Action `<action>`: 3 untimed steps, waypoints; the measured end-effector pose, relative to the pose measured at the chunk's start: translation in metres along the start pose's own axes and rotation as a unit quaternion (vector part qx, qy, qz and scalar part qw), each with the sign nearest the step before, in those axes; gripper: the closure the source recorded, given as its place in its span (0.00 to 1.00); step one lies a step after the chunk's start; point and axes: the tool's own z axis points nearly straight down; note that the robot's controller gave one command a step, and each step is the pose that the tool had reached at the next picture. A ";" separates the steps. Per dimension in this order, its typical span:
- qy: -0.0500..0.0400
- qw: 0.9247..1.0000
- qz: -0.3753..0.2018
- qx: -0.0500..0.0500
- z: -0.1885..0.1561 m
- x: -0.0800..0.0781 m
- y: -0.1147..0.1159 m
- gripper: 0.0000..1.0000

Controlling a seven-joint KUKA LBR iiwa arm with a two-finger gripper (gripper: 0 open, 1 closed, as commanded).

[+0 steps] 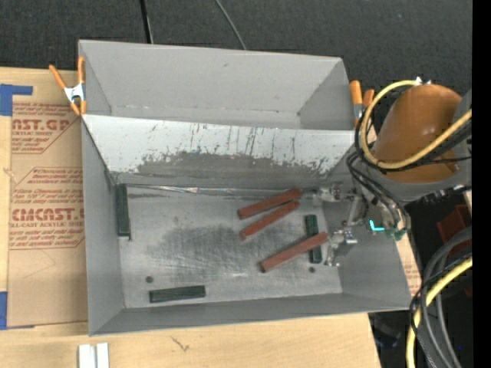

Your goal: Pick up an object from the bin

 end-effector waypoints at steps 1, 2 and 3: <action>-0.004 1.000 -0.001 0.000 -0.004 -0.002 0.000 0.00; -0.006 0.999 -0.041 0.001 0.081 0.022 0.013 0.00; -0.004 0.999 -0.044 0.000 0.101 0.025 0.015 0.00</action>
Offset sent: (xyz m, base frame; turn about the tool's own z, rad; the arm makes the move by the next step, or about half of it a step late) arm -0.0329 0.0184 -0.1163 -0.1154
